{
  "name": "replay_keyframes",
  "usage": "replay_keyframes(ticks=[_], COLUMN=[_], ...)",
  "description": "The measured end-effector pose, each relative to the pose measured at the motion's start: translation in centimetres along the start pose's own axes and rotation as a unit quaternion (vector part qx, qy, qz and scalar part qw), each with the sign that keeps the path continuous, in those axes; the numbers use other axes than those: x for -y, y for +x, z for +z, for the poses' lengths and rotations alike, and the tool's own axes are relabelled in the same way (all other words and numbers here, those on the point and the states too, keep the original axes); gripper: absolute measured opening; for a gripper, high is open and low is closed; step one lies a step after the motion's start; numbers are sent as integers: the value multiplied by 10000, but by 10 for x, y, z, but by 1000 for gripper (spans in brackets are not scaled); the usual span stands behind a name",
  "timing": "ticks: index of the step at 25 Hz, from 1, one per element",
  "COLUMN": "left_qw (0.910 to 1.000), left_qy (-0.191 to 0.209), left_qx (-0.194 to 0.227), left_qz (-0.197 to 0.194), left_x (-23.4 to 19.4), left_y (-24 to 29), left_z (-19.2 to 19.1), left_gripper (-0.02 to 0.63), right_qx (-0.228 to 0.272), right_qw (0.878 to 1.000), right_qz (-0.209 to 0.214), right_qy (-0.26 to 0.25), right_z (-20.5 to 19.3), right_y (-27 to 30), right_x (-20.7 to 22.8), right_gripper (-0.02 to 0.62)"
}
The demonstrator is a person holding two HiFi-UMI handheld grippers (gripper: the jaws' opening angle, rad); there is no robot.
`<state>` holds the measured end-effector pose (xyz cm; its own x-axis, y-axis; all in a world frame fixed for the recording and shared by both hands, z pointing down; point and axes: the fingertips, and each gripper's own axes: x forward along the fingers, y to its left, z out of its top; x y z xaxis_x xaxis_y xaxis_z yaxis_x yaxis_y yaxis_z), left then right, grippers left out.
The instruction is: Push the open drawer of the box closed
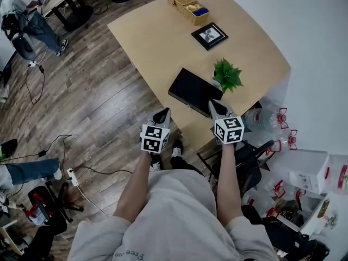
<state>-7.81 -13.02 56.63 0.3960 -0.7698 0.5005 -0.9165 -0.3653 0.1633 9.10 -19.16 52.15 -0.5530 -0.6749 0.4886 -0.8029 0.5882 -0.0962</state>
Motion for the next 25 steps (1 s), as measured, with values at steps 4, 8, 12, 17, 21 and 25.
replay_keyframes(ticks=[4,8,12,17,21,25], left_qw=[9999,9997,9995,9993,9992,9989], left_qy=[1,-11,-75,-87,-31,-95], left_qx=[-88,-153,-161,-236,-339,-399], left_qz=[89,169,256,267,186,210], left_x=[4,9,14,26,36,36], left_y=[13,23,34,45,50,57], left_z=[-2,-6,-12,-22,-32,-40], left_gripper=[52,52,52,52,52,52], right_qx=[-173,-334,-485,-703,-884,-1002], right_qw=[9995,9980,9958,9919,9881,9868], right_qz=[241,480,699,926,1047,1070], right_qy=[-143,-222,-326,-513,-705,-686], right_z=[-4,-15,-27,-40,-47,-47], right_y=[19,35,50,67,77,80], right_x=[10,16,21,25,21,21], right_gripper=[2,2,2,2,2,2])
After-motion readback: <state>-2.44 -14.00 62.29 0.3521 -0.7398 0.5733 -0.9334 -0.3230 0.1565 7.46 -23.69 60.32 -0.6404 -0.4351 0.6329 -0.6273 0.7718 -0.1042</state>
